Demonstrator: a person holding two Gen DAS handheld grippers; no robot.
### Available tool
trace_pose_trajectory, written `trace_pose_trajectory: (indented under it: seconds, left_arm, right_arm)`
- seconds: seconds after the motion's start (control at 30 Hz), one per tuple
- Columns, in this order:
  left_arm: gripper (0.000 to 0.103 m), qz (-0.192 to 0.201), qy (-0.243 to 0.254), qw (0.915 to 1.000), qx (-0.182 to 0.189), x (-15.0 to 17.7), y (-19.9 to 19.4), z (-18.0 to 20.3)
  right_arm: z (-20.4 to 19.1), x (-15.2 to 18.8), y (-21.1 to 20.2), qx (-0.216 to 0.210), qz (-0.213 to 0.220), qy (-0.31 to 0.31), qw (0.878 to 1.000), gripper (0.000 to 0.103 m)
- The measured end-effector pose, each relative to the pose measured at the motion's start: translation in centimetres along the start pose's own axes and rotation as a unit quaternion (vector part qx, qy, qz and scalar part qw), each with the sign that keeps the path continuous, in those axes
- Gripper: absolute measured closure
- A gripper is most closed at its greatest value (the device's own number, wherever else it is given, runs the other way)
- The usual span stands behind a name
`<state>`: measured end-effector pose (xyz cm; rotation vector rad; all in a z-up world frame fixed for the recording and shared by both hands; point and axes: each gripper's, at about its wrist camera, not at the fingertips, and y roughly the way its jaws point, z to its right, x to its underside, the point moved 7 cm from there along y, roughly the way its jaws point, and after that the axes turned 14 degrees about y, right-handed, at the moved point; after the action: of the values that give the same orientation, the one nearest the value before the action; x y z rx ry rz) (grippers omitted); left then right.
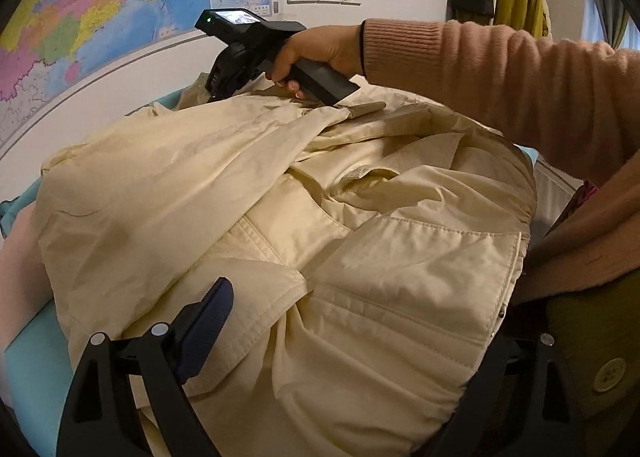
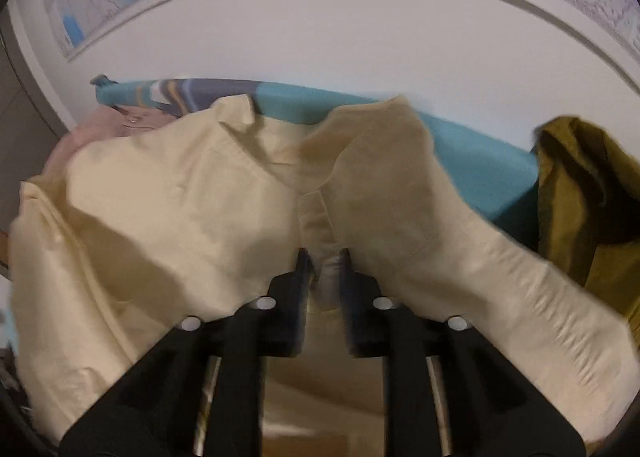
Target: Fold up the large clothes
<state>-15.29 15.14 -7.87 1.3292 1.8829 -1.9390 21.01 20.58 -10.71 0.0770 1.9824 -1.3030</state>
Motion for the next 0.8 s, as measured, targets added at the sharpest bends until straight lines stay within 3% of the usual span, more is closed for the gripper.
trace_pose_trajectory:
  seconds: [0.1,0.2,0.27,0.33,0.47,0.6,0.63,0.67,0.77,0.8]
  left_arm:
    - [0.014,0.002,-0.013,0.9999,0.004,-0.1,0.0,-0.5]
    - [0.015,-0.007,-0.021,0.9996,-0.015,-0.3,0.1,-1.0]
    - [0.017,-0.019,-0.029,0.9988,-0.034,-0.1,0.3,-1.6]
    - [0.017,-0.03,-0.053,0.9976,-0.033,0.2,1.0,-2.4]
    - [0.017,-0.043,-0.079,0.9954,-0.031,1.3,2.1,-3.0]
    - [0.016,-0.069,-0.049,0.9943,-0.064,1.7,2.7,-2.2]
    - [0.015,-0.069,-0.04,0.9945,-0.068,1.7,2.6,-1.8]
    - [0.015,-0.064,-0.036,0.9954,-0.062,1.6,2.4,-1.5]
    - [0.015,-0.038,-0.031,0.9979,-0.042,1.6,1.0,-1.0]
    - [0.015,-0.031,-0.032,0.9983,-0.038,1.7,0.6,-0.9]
  right_arm:
    - [0.7,-1.5,-1.7,-0.023,0.027,0.013,0.999,0.092]
    - [1.0,-3.9,-4.9,-0.051,0.073,0.028,0.996,0.093]
    - [1.0,-5.5,-6.4,-0.047,0.107,0.023,0.993,0.094]
    - [1.5,-7.2,-7.8,-0.062,0.134,0.038,0.988,0.094]
    - [2.1,-7.6,-5.1,-0.038,0.115,0.04,0.992,0.093]
    - [2.5,-6.2,-1.5,-0.005,0.065,0.041,0.997,0.088]
    - [2.7,-5.8,-1.8,-0.003,0.06,0.048,0.997,0.079]
    - [2.6,-5.3,-2.4,-0.016,0.056,0.051,0.997,0.06]
    - [1.7,-3.5,-7.4,-0.04,0.087,0.021,0.995,0.038]
    - [1.5,-2.4,-9.6,-0.044,0.096,0.002,0.994,0.036]
